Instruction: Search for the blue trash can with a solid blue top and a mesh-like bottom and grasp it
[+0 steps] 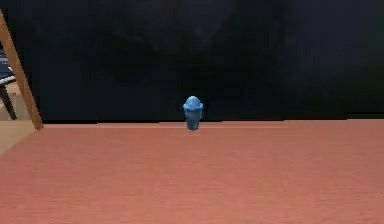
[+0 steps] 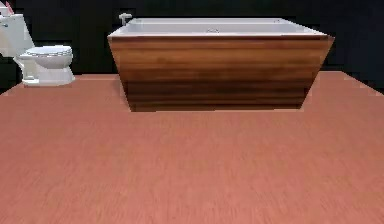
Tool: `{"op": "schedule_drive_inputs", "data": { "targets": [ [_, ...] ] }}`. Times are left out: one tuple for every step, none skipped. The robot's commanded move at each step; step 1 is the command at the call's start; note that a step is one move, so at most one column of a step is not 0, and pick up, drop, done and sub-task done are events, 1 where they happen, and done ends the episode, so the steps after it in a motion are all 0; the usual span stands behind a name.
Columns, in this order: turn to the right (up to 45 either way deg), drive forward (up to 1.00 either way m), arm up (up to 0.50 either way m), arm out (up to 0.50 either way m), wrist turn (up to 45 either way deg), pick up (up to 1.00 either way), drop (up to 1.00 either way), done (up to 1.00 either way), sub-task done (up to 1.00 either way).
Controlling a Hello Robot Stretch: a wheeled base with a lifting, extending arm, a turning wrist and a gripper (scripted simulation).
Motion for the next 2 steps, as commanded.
{"op": "schedule_drive_inputs", "data": {
  "targets": [
    [0.0, 1.0, 0.0, 0.0, 0.0, 0.0, 0.0, 0.0, 0.0],
    [-3.0, 0.0, 0.0, 0.0, 0.0, 0.0, 0.0, 0.0, 0.0]
  ]
}}
